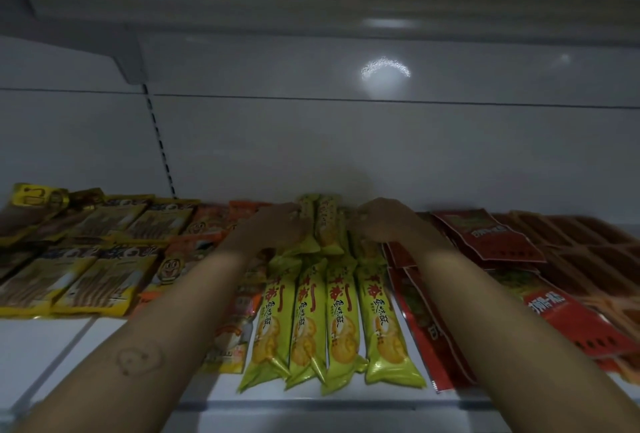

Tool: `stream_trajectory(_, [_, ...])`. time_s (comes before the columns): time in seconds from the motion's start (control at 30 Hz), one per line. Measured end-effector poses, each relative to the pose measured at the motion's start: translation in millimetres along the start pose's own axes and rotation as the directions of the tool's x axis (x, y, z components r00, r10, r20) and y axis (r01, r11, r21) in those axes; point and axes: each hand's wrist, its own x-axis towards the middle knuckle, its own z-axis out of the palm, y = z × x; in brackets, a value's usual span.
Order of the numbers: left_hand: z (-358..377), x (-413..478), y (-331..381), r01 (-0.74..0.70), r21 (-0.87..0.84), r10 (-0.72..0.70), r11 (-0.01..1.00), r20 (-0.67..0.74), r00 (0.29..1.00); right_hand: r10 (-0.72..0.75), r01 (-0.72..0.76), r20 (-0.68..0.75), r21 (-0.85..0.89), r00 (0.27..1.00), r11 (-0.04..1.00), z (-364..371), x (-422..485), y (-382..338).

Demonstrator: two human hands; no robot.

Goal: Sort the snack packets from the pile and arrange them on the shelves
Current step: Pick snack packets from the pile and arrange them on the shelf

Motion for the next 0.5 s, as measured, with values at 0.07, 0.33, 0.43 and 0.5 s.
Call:
stream_trajectory(0.07, [-2.3, -5.1, 9.9, -0.014, -0.04, 0.012, 0.999, -0.031, 0.999, -0.006, 0.005, 0.077, 0.014, 0.997, 1.0, 6.7, -0.8, -3.4])
stream_trajectory(0.33, [58.8, 104.8, -101.3, 0.168, -0.073, -0.168, 0.983, 0.003, 0.986, 0.011, -0.016, 0.052, 0.097, 0.999, 0.995, 19.7, 4.9, -8.5])
stream_trajectory(0.43, [64.8, 93.3, -93.6, 0.066, -0.057, -0.068, 0.996, -0.044, 0.997, 0.009, -0.015, 0.056, 0.114, 0.998, 0.993, 23.3, 5.7, -8.5])
stream_trajectory(0.5, [41.6, 40.6, -46.1, 0.07, -0.135, -0.076, 0.988, -0.045, 0.996, -0.01, 0.003, 0.052, 0.123, 0.999, 0.992, 23.3, 0.8, -10.3])
